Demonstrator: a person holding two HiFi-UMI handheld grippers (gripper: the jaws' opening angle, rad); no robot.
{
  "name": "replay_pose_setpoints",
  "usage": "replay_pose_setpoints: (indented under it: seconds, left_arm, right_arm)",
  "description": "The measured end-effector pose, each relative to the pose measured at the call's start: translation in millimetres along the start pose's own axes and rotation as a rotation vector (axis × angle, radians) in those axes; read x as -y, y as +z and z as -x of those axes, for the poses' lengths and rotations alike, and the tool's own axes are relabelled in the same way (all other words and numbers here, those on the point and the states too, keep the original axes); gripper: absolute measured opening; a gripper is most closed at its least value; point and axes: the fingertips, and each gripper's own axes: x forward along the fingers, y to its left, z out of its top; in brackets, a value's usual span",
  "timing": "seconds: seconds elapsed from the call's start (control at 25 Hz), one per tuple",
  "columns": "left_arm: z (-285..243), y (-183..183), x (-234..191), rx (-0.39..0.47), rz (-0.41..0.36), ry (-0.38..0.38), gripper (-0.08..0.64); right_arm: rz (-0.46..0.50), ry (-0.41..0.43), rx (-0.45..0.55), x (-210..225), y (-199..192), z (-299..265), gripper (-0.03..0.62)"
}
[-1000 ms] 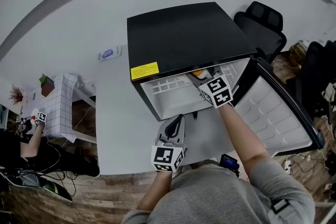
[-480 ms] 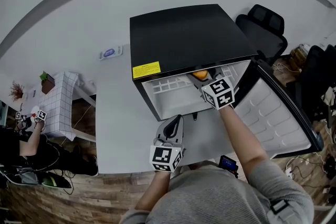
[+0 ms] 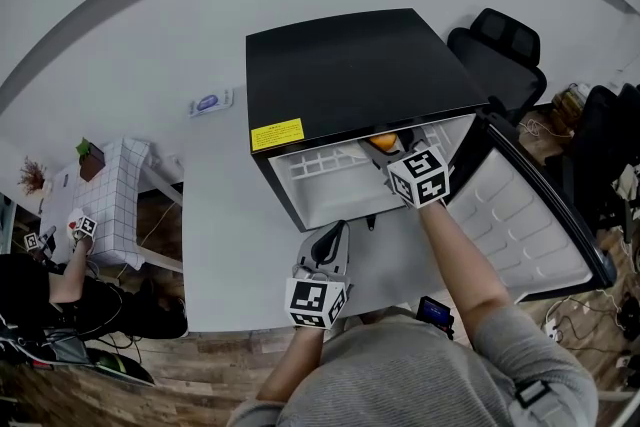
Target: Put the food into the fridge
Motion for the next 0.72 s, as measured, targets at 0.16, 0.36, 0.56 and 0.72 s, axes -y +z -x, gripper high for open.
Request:
replay_pose_setpoints:
  seconds: [0.16,0.36,0.56,0.72]
  left_arm:
    - [-0.2,-1.4,0.8,-0.005,0.000,0.000,0.011]
    - [0.2,-2.1,4.1,-0.006,-0.006,-0.007,0.011]
    - [0.0,-3.1,3.3,-0.006,-0.007,-0.007,0.011]
    - [-1.7,-2.3,6.8,-0.003,-0.008,-0.016,0.011]
  right_arm:
    - [-0.002,0.005,0.002,2.0,6.6,-7.2,0.299]
    - [0.025,0.000,-0.010,0.8,6.3,-14.3,0.299]
    - [0.041,0.003,0.001,-0.9,5.6,-11.0,0.299]
    - [0.005,-0.012,0.042,4.9,13.5,-0.5,0.304]
